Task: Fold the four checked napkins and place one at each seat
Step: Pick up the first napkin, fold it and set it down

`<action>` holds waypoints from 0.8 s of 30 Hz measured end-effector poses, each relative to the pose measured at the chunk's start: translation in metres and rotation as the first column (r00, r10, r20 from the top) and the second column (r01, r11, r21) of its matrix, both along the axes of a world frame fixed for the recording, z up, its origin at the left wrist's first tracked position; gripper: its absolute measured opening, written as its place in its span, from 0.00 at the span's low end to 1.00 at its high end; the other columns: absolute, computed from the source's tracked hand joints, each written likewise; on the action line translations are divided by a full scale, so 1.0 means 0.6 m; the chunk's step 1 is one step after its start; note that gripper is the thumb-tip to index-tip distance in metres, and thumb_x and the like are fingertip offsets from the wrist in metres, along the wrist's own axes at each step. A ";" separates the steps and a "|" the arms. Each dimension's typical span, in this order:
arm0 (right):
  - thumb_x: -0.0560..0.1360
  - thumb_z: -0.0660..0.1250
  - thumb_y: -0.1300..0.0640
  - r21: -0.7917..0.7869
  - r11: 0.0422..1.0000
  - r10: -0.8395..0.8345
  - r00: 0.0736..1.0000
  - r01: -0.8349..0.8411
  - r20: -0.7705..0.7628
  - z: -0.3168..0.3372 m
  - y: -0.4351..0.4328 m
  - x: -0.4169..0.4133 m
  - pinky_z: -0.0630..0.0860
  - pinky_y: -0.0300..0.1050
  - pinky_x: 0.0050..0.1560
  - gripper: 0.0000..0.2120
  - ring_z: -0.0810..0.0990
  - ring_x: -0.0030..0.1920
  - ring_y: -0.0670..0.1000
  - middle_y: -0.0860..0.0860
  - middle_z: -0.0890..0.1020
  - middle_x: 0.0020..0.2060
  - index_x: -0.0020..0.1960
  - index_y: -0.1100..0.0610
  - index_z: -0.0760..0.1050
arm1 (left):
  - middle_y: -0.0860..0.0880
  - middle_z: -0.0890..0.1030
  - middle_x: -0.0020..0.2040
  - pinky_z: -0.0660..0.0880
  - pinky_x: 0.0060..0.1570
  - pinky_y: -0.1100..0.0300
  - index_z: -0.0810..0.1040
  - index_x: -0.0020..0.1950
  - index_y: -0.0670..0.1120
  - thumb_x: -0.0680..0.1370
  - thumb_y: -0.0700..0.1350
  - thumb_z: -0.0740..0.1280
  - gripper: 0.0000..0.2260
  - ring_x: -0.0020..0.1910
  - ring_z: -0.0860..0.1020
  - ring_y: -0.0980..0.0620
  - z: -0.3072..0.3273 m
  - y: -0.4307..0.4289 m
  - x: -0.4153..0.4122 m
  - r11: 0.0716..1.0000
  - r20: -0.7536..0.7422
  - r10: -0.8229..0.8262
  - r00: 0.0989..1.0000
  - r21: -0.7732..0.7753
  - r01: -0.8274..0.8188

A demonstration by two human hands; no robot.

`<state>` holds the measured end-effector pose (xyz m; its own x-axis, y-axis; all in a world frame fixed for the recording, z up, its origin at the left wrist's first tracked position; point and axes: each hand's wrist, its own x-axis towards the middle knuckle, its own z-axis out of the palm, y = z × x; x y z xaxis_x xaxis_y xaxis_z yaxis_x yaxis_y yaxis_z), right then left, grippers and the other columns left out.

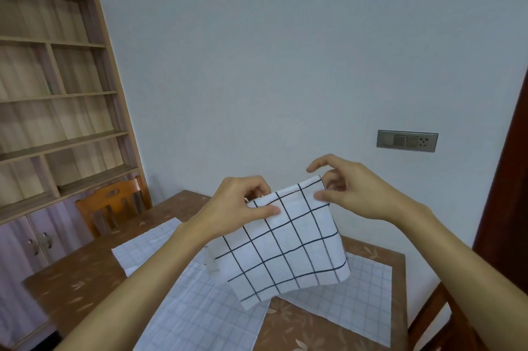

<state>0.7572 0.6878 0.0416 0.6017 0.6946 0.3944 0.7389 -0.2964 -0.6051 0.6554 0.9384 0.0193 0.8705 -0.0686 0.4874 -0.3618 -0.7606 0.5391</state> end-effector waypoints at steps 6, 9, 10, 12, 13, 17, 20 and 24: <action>0.82 0.59 0.65 0.083 0.996 0.027 0.998 -0.031 0.052 0.008 0.005 -0.001 0.69 0.34 0.41 0.22 0.70 0.35 0.47 0.51 0.71 0.33 0.71 0.46 0.67 | 0.58 0.76 0.32 0.68 0.38 0.67 0.80 0.50 0.51 0.78 0.48 0.72 0.04 0.32 0.70 0.59 -0.012 -0.027 0.001 0.994 -0.239 -0.056 0.969 -0.102 0.032; 0.82 0.61 0.58 0.138 0.990 -0.009 0.999 0.003 0.047 0.009 0.008 -0.006 0.70 0.32 0.46 0.19 0.74 0.38 0.43 0.49 0.77 0.37 0.72 0.46 0.66 | 0.52 0.70 0.32 0.66 0.36 0.61 0.75 0.38 0.40 0.79 0.48 0.71 0.15 0.33 0.68 0.54 -0.024 -0.042 0.004 0.975 -0.239 -0.108 0.965 -0.213 0.056; 0.81 0.64 0.52 0.144 0.989 -0.040 0.999 0.035 0.031 0.009 0.006 -0.007 0.70 0.33 0.48 0.20 0.77 0.41 0.41 0.44 0.79 0.38 0.71 0.45 0.66 | 0.50 0.73 0.33 0.68 0.37 0.59 0.77 0.40 0.38 0.79 0.48 0.71 0.14 0.33 0.71 0.54 -0.025 -0.046 0.003 0.963 -0.223 -0.111 0.968 -0.263 0.050; 0.75 0.70 0.44 0.116 0.987 -0.107 0.994 0.109 -0.023 0.004 0.000 -0.005 0.71 0.34 0.50 0.24 0.79 0.47 0.39 0.41 0.81 0.44 0.69 0.42 0.67 | 0.51 0.83 0.37 0.75 0.38 0.62 0.82 0.45 0.41 0.79 0.45 0.71 0.08 0.36 0.80 0.55 -0.023 -0.050 0.002 0.925 -0.202 -0.124 0.971 -0.378 0.040; 0.73 0.72 0.42 0.093 0.986 -0.136 0.989 0.140 -0.052 0.000 -0.005 -0.002 0.72 0.35 0.50 0.26 0.79 0.48 0.39 0.42 0.82 0.46 0.67 0.41 0.68 | 0.50 0.85 0.39 0.76 0.39 0.63 0.84 0.47 0.42 0.80 0.44 0.71 0.06 0.38 0.82 0.55 -0.023 -0.050 0.003 0.907 -0.196 -0.120 0.973 -0.420 0.027; 0.73 0.74 0.44 0.090 0.981 -0.159 0.975 0.174 -0.154 -0.016 -0.022 0.010 0.77 0.40 0.52 0.15 0.83 0.50 0.40 0.42 0.85 0.49 0.57 0.46 0.79 | 0.39 0.83 0.46 0.75 0.49 0.51 0.83 0.53 0.43 0.79 0.54 0.70 0.14 0.43 0.78 0.45 -0.028 -0.043 0.005 0.911 -0.159 -0.107 0.981 -0.411 0.033; 0.74 0.73 0.46 0.122 0.982 -0.118 0.972 0.145 -0.205 -0.023 -0.030 0.011 0.74 0.37 0.51 0.11 0.82 0.49 0.37 0.40 0.86 0.48 0.55 0.46 0.81 | 0.48 0.86 0.56 0.77 0.59 0.56 0.83 0.59 0.46 0.82 0.47 0.67 0.09 0.55 0.83 0.47 -0.034 -0.044 0.006 0.903 -0.194 -0.119 0.974 -0.428 0.025; 0.78 0.67 0.46 0.129 0.976 -0.145 0.968 0.174 -0.205 -0.024 -0.031 0.012 0.72 0.30 0.44 0.12 0.81 0.41 0.35 0.43 0.84 0.45 0.61 0.44 0.76 | 0.66 0.84 0.50 0.72 0.45 0.79 0.75 0.66 0.53 0.83 0.41 0.64 0.13 0.46 0.80 0.73 -0.040 -0.049 0.009 0.861 -0.269 -0.092 0.959 -0.505 -0.058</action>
<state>0.7647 0.6694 0.0270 0.7746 0.5274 0.3490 0.5540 -0.2997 -0.7767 0.6605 0.9089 -0.0048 0.9741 0.1041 0.2006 -0.1525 -0.3524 0.9233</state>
